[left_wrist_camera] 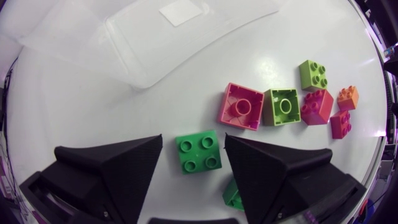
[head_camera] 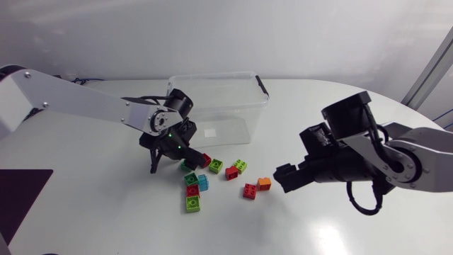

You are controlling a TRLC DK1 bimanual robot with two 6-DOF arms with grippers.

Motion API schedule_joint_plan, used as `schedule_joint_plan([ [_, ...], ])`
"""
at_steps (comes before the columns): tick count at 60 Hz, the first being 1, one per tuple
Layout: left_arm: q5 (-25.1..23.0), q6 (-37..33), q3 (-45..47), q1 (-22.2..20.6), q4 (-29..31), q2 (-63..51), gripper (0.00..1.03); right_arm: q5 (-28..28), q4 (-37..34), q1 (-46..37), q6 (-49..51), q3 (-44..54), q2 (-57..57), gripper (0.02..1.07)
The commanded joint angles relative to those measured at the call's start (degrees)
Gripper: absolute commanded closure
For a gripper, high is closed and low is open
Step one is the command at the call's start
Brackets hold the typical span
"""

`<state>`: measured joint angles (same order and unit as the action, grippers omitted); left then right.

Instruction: Place the duplo bricks in the container

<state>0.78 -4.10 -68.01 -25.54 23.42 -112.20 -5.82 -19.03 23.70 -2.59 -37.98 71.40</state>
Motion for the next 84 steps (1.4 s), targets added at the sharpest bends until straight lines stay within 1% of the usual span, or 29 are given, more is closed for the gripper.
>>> schedule_joint_plan([
  [1,0.19,0.14,-1.16,-0.3,-0.83,-2.23,0.62,0.55,0.92,0.73,-0.84,-1.57,3.14,0.07],
  [9,-0.16,-1.0,-0.28,-0.65,-1.01,-2.93,0.74,1.96,0.83,2.58,-1.37,-2.98,6.74,0.07],
  [16,-0.25,-1.7,1.39,-0.74,-1.89,-1.44,0.8,2.4,-0.13,4.16,-2.33,-5.88,10.61,0.09],
  [22,-0.25,-1.79,2.71,-0.48,-2.5,1.11,0.81,2.49,-1.19,4.95,-3.47,-7.99,13.86,0.11],
  [25,-0.25,-1.79,3.32,-0.12,-2.68,2.95,0.82,3.1,-1.54,5.21,-3.74,-8.69,15.53,0.13],
  [31,-0.25,-1.88,4.55,0.84,-2.77,7.44,0.82,3.19,-2.59,5.65,-4.27,-10.19,18.43,0.13],
  [40,-0.25,-2.58,6.84,1.81,-2.68,18.51,0.82,3.63,-3.74,6.71,-5.23,-11.24,21.77,0.13],
  [47,-0.25,-3.02,7.01,2.86,-3.2,25.54,0.82,4.07,-3.74,6.71,-5.58,-11.77,23.17,0.2],
  [50,-0.25,-3.02,7.1,3.22,-4.87,28.0,0.82,4.24,-3.74,6.71,-5.76,-11.95,23.53,0.22],
  [57,-0.25,-2.41,6.75,4.27,-8.74,31.52,0.82,5.47,-3.56,6.53,-6.11,-12.38,24.84,0.22],
  [60,-0.25,-2.41,6.75,4.36,-10.5,32.13,0.82,5.74,-3.39,6.35,-6.2,-12.56,25.28,0.23],
  [64,-0.25,-1.88,6.75,4.27,-12.78,32.4,0.82,6.0,-3.03,6.18,-6.29,-12.91,26.25,0.28],
  [70,-0.25,-1.09,6.22,4.27,-15.95,31.61,0.82,6.35,-3.03,6.0,-6.46,-13.79,27.39,0.28],
  [77,-0.25,-0.12,5.61,4.09,-19.11,29.94,0.81,6.7,-2.95,6.09,-6.73,-14.41,28.18,0.36],
  [82,-0.25,0.06,5.78,3.66,-22.54,28.44,0.81,6.88,-2.42,6.09,-6.73,-14.58,28.45,0.48],
  [84,-0.25,0.14,5.69,3.39,-23.86,27.65,0.81,6.97,-2.33,6.09,-6.73,-14.67,28.62,0.51],
])
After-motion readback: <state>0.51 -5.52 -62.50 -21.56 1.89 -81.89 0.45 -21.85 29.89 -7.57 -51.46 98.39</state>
